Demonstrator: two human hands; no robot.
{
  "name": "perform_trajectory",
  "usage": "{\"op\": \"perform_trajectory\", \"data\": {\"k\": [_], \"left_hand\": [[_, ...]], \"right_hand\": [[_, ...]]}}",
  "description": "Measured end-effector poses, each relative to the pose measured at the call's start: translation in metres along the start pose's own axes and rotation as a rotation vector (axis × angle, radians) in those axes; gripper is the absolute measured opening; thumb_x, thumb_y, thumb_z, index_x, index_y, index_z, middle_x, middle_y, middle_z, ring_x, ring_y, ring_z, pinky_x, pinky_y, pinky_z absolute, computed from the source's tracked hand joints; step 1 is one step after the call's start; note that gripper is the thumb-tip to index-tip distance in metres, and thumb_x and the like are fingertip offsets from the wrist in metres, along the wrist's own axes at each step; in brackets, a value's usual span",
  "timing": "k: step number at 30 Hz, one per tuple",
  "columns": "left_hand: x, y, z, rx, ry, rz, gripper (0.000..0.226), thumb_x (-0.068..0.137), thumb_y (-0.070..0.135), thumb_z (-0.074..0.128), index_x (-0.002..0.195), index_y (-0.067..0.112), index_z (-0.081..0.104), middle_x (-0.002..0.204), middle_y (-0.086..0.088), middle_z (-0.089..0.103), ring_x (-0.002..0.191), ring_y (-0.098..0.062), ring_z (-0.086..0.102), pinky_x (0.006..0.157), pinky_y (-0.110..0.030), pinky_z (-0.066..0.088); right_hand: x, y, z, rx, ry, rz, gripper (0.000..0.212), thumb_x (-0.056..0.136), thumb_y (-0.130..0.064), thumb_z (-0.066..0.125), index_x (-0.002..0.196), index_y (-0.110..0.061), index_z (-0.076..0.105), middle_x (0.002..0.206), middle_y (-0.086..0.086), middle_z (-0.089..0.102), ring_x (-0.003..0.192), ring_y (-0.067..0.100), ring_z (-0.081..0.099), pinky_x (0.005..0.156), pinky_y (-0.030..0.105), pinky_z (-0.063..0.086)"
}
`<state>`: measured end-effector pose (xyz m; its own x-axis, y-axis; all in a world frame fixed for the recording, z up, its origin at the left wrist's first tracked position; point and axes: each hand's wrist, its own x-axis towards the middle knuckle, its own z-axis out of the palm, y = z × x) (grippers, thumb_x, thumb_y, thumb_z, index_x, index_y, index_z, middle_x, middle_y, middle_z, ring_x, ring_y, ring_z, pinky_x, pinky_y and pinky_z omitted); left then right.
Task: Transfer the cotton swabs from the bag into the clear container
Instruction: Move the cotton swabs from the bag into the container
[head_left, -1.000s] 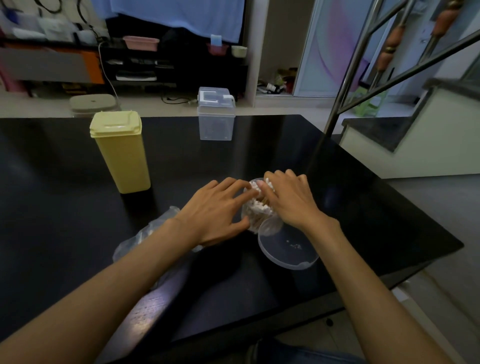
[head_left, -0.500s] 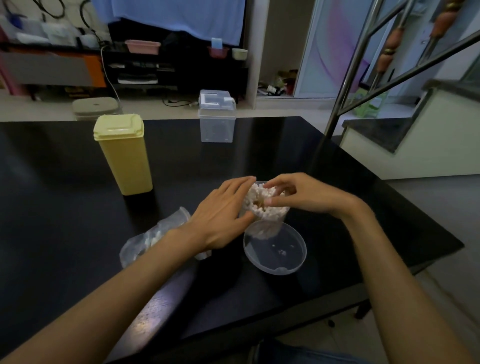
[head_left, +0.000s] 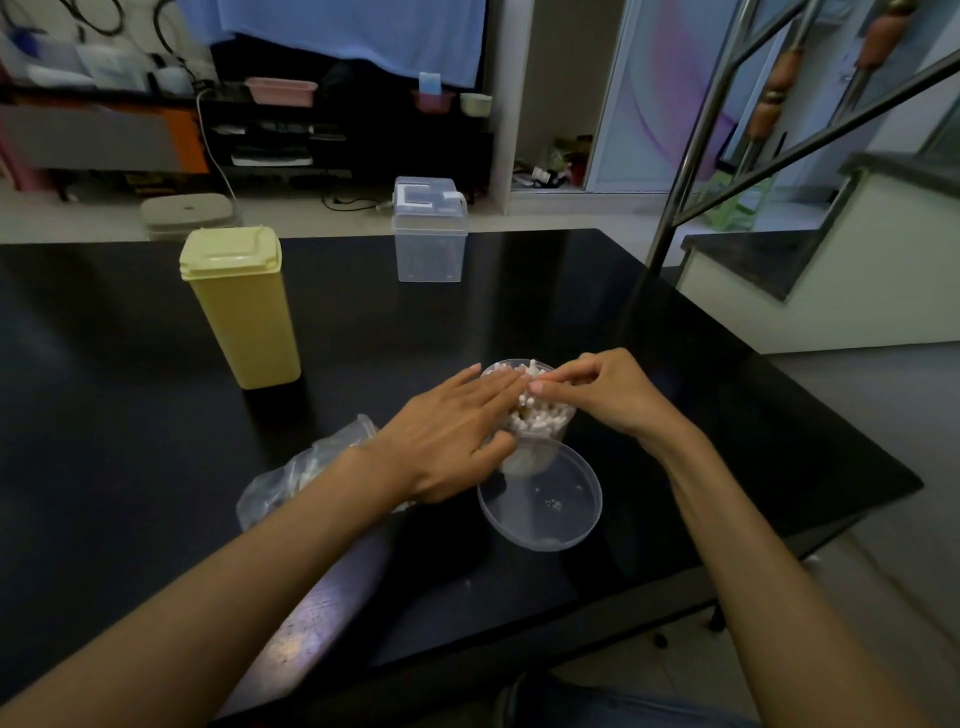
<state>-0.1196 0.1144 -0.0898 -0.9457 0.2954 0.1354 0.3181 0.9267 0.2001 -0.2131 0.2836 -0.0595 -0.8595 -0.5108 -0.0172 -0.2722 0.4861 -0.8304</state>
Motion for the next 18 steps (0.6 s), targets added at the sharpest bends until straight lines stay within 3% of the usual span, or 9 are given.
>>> {"op": "perform_trajectory", "data": {"k": [5,8,12,15,18], "left_hand": [[0.005,0.000,-0.001,0.120,-0.054,0.015,0.079,0.079,0.051,-0.003,0.150,0.017,0.001,0.159,-0.003,0.005,0.145,-0.005,0.000,0.113,-0.019,-0.011],[0.008,-0.001,-0.004,0.019,-0.123,-0.023,0.068,0.089,0.047,0.009,0.150,0.019,-0.001,0.160,0.000,0.000,0.144,-0.003,-0.002,0.111,-0.015,-0.011],[-0.001,0.000,-0.008,-0.277,-0.035,-0.024,0.061,0.091,0.046,0.015,0.146,0.034,-0.009,0.155,0.016,-0.013,0.141,0.007,-0.008,0.113,-0.013,-0.008],[-0.009,0.002,-0.010,-0.230,0.009,0.039,0.063,0.085,0.050,0.006,0.144,0.038,-0.009,0.152,0.023,-0.013,0.139,0.011,-0.011,0.112,-0.010,-0.011],[-0.011,-0.002,-0.007,-0.121,-0.020,0.016,0.067,0.081,0.050,0.000,0.145,0.035,-0.008,0.157,0.015,-0.004,0.141,0.008,-0.010,0.113,-0.015,-0.012]], "right_hand": [[0.001,0.002,0.002,-0.148,0.007,-0.039,0.023,0.078,-0.021,0.074,0.099,-0.013,0.074,0.071,-0.009,0.049,0.065,0.003,0.047,0.059,0.012,0.033],[0.000,0.001,0.002,-0.133,-0.007,-0.017,0.022,0.079,-0.020,0.072,0.100,-0.012,0.073,0.069,-0.012,0.054,0.064,0.001,0.052,0.059,0.011,0.036],[-0.001,0.008,-0.005,0.008,-0.081,0.040,0.027,0.081,-0.028,0.070,0.105,-0.016,0.072,0.096,-0.005,0.071,0.091,0.003,0.064,0.078,0.017,0.048],[-0.004,0.014,-0.011,0.045,-0.099,0.049,0.029,0.082,-0.032,0.068,0.108,-0.020,0.070,0.103,-0.008,0.070,0.098,0.001,0.061,0.078,0.015,0.045],[-0.004,0.019,-0.009,0.071,-0.092,0.022,0.022,0.080,-0.027,0.070,0.101,-0.022,0.072,0.099,-0.009,0.070,0.095,-0.001,0.063,0.077,0.013,0.046]]}}
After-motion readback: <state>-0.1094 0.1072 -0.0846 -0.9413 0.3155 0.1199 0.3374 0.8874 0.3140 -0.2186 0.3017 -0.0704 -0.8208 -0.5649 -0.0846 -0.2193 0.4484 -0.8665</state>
